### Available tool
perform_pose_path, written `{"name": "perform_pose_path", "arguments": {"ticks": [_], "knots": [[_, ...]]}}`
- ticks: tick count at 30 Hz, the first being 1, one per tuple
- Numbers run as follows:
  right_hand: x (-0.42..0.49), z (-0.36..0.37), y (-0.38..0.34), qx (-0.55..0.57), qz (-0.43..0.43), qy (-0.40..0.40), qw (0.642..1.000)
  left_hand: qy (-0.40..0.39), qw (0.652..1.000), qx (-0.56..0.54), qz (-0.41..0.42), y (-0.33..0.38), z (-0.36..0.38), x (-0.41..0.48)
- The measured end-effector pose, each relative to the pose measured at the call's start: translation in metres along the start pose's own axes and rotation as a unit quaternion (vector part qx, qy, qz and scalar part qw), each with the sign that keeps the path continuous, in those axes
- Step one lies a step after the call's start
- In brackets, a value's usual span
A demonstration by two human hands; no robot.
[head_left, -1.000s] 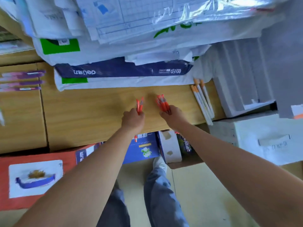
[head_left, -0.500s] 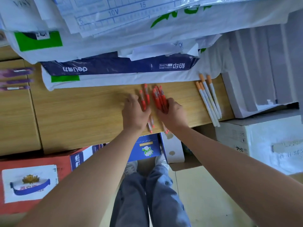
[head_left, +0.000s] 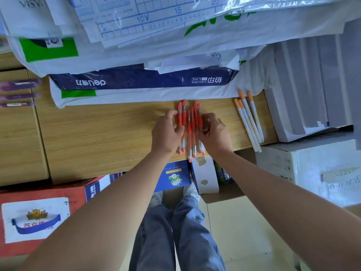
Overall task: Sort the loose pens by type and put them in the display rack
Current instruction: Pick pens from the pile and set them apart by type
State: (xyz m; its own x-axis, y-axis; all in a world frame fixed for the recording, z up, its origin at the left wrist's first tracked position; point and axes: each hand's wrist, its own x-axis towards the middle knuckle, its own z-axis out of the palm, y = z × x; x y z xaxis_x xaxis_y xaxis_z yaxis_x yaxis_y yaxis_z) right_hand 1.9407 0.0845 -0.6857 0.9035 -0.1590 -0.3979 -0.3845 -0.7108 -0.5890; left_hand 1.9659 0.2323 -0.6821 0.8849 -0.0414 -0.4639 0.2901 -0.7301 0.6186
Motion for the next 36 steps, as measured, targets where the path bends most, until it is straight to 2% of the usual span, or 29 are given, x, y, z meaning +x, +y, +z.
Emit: {"name": "perform_pose_path", "arguments": {"ticks": [4,12,15,19,22,26,31,36], "knots": [[-0.003,-0.006,0.008,-0.004,0.005,0.023,1.0,-0.018,1.0,0.017,0.015,0.003,0.004,-0.006],[-0.002,-0.007,-0.001,-0.011,0.007,-0.023,1.0,-0.067,0.997,0.048,0.007,-0.001,0.0,-0.02],[-0.006,-0.013,-0.003,-0.047,0.008,-0.023,0.999,-0.056,0.995,0.083,-0.006,-0.005,-0.011,-0.024],[-0.01,-0.016,-0.022,-0.061,-0.034,-0.014,0.997,-0.036,0.995,0.088,0.003,-0.014,-0.033,-0.034],[-0.017,-0.006,-0.058,-0.026,-0.087,-0.045,0.995,0.006,0.995,0.094,0.018,-0.031,-0.06,-0.045],[-0.032,0.029,-0.121,-0.034,-0.146,-0.115,0.982,0.079,0.99,0.117,0.027,-0.071,-0.114,-0.063],[-0.062,0.099,-0.219,-0.012,-0.174,-0.148,0.974,0.156,0.978,0.141,-0.002,-0.153,-0.205,-0.086],[-0.093,0.2,-0.304,-0.022,-0.197,-0.175,0.964,0.139,0.975,0.166,-0.056,-0.26,-0.291,-0.112]]}}
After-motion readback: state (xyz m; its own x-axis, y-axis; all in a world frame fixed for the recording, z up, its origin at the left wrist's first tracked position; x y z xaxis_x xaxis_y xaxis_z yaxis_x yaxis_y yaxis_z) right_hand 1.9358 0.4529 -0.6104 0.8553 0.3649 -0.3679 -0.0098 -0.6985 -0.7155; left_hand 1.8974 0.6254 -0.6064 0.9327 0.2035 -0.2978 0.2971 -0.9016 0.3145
